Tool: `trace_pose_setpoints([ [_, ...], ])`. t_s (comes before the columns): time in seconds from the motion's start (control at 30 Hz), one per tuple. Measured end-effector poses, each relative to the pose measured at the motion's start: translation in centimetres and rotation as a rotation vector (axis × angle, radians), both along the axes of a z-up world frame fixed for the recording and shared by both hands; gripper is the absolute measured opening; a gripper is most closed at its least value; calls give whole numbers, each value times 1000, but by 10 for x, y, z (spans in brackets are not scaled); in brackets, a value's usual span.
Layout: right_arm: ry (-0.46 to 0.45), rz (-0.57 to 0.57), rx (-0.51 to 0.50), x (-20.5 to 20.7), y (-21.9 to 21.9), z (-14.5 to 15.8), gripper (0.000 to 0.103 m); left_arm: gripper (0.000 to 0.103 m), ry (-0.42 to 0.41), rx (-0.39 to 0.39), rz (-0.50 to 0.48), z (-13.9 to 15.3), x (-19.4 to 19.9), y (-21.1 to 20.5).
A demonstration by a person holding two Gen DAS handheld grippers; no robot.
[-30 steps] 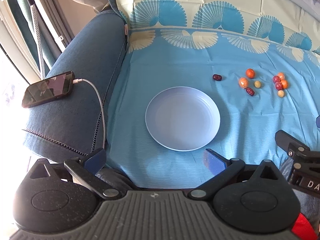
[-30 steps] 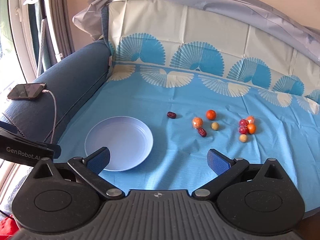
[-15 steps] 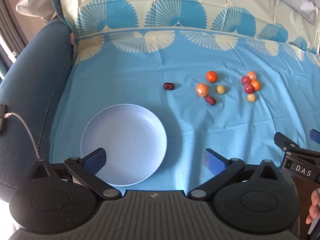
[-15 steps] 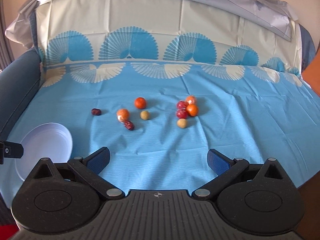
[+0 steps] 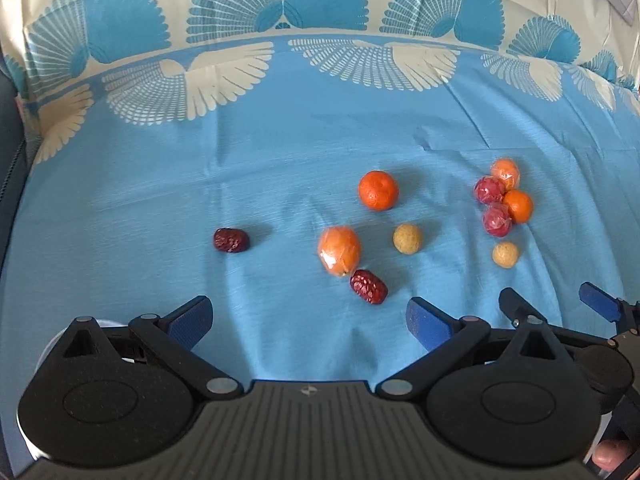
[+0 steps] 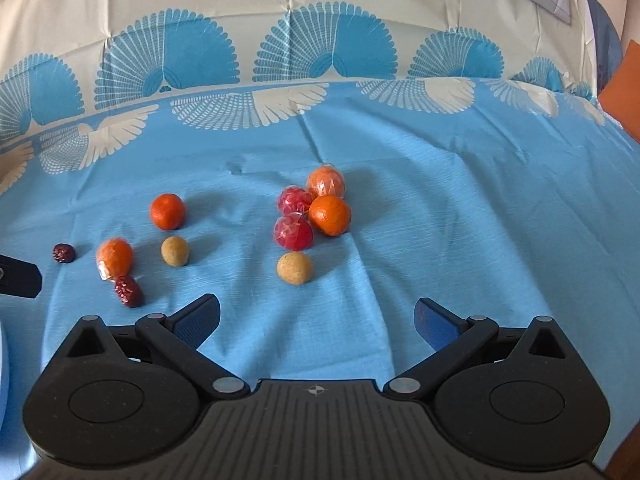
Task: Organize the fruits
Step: 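Grasp the wrapped orange with the left tool while the right tool grasps a yellow fruit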
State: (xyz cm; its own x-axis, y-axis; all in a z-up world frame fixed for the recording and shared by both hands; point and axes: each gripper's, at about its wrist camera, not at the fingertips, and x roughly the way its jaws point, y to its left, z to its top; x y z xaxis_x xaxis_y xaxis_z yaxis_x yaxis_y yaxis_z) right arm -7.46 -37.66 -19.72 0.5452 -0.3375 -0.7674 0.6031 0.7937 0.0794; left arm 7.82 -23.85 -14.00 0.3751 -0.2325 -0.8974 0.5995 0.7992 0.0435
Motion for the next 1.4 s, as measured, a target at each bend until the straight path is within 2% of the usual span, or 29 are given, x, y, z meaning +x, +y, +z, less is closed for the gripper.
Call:
trace_pose_setpoints([
  [0.2,-20,7,16,38,-19,-41,102,103,36,27,10,-42,35,-36],
  [0.23,-3,8,4,42,-19,-49,102,103,46,39,14,-48,39,-39],
  [0.27,-16,18,-40,42,-14,-50,102,103,48,46,17,-52,42,-42],
  [0.33,-28,14,-63,39,-9,-52,102,102,39,34,12,-55,45,-43],
  [0.4,-36,15,-52,37,-11,-53,102,93,35,9,7,-55,45,-42],
  [0.43,-29,18,-51,38,-12,-52,102,74,44,-1,4,-54,46,-42],
  [0.47,-21,21,-49,39,-13,-51,102,46,57,-7,-1,-53,47,-42],
  [0.5,-17,17,-42,40,-14,-49,99,37,83,-16,-11,-52,46,-42],
  [0.53,-14,-7,-50,38,-13,-46,94,36,89,-18,-9,-52,46,-41],
  [0.6,-37,-23,-59,34,-13,-39,40,36,72,-33,-14,-48,43,-38],
  [0.63,-12,-28,-83,34,-12,-38,29,36,62,-40,-21,-45,40,-36],
  [0.8,-32,-34,-37,17,-15,-26,30,36,27,-74,-34,-12,22,-16],
  [0.97,-123,-12,-29,-15,3,20,30,36,-27,-101,-41,41,-12,26],
  [1.2,-227,133,5,-64,66,97,30,36,-52,-140,8,109,-69,115],
  [1.4,-281,262,37,-99,130,149,30,36,-90,-131,78,144,-112,194],
])
